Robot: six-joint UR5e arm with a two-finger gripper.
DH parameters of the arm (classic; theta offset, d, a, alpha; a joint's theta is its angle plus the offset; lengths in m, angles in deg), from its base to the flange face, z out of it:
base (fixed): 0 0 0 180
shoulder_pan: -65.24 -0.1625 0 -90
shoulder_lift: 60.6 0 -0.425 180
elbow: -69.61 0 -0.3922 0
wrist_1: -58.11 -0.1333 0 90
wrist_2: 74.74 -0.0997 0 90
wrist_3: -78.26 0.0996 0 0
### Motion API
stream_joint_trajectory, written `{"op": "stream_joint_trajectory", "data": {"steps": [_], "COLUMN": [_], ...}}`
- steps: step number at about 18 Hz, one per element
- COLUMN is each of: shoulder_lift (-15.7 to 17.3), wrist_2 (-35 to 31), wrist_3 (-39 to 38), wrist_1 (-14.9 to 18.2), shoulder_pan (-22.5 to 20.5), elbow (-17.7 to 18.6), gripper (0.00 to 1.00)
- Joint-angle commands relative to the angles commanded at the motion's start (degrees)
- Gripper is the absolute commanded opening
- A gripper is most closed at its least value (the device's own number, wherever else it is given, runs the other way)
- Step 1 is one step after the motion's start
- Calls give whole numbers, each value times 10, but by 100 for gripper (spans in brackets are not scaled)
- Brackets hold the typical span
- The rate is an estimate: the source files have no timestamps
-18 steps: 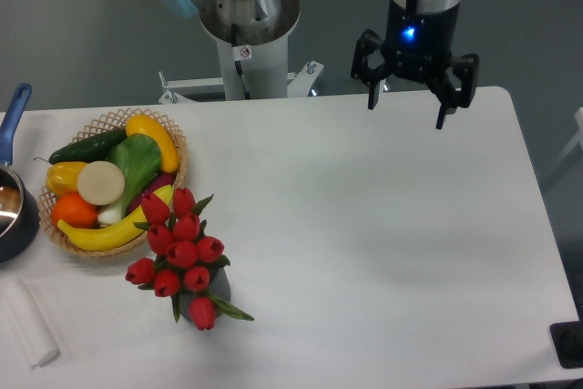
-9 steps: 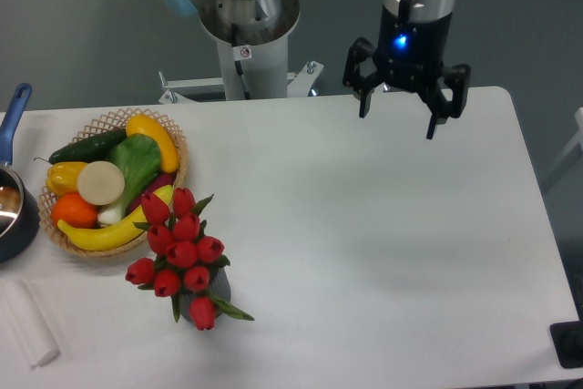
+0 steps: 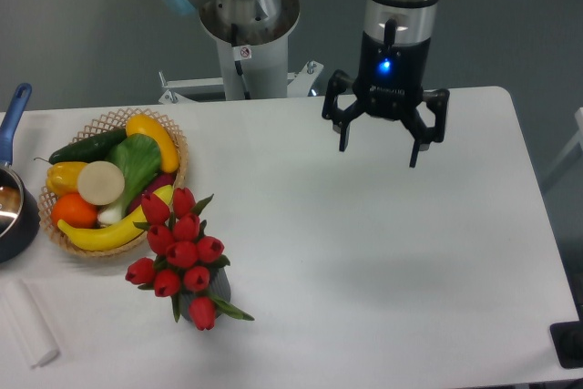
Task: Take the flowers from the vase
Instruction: 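Move the open gripper toward the red tulip stems above the vase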
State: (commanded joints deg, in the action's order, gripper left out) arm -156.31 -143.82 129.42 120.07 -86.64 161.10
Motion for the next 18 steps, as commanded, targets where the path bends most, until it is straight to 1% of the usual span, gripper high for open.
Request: {"op": "stream_joint_trajectory", "data": {"steps": [1, 3, 5, 6, 10, 12, 14, 16, 18], "shoulder_lift": [-2, -5, -10, -8, -15, -32, -37, -40, -39], "wrist_2": [1, 0, -8, -22, -18, -7, 31, 68, 70], "wrist_3": [0, 3, -1, -3, 1, 18, 42, 46, 47], "wrist_1": [0, -8, -44, -59, -61, -62, -61, -61, -57], "shoulder_pan": [6, 32, 42, 49, 66, 79, 86, 87, 90], "elbow": [5, 18, 32, 40, 40, 33, 31, 32, 38], "gripper": [100, 100, 100, 100, 100, 100, 100, 100, 100]}}
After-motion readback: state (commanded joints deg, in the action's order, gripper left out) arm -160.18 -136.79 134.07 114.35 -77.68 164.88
